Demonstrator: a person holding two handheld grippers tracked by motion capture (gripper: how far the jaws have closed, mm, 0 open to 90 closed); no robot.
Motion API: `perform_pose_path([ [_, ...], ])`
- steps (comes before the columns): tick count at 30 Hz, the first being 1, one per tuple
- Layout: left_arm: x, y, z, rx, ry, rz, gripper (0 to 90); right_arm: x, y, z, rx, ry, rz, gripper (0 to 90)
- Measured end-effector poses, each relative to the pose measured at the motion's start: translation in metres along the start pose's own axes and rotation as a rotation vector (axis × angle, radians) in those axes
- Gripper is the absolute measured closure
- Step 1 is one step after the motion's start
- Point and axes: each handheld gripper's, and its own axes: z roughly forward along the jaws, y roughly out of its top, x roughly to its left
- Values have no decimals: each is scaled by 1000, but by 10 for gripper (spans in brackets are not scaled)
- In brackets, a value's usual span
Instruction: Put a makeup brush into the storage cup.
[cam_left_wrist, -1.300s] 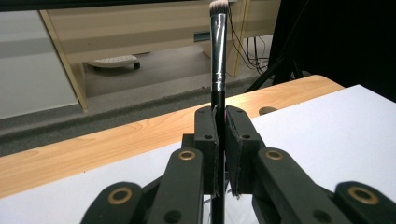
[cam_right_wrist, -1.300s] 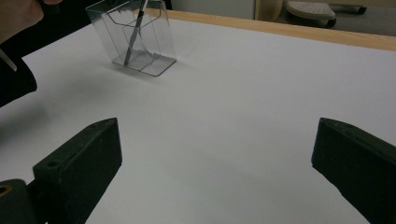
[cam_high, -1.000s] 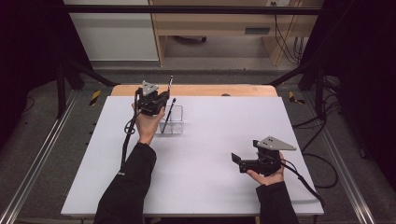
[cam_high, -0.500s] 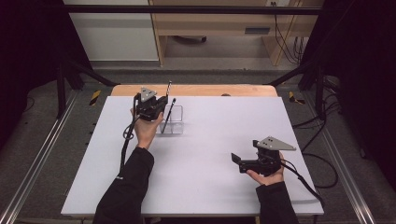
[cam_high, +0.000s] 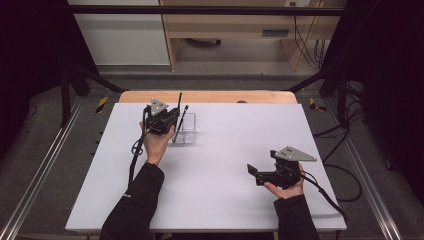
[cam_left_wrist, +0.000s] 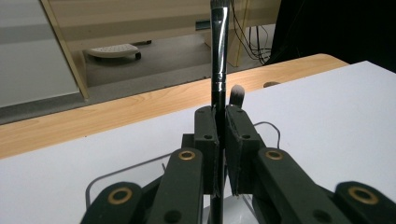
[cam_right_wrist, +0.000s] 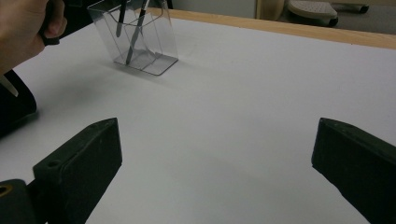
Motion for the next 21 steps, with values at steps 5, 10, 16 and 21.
perform_pose_path([
  [5, 0, -7, -1, 13, 2, 4, 834, 1, 0, 0, 2, 2, 1, 23],
  [10, 1, -11, -3, 25, 3, 7, 833, 1, 0, 0, 3, 1, 1, 23],
  [16, -1, -15, -7, 47, 4, 6, 830, 1, 0, 0, 1, 2, 0, 23],
  [21, -2, -16, -13, 41, -1, 0, 794, 2, 1, 0, -5, 1, -1, 23],
])
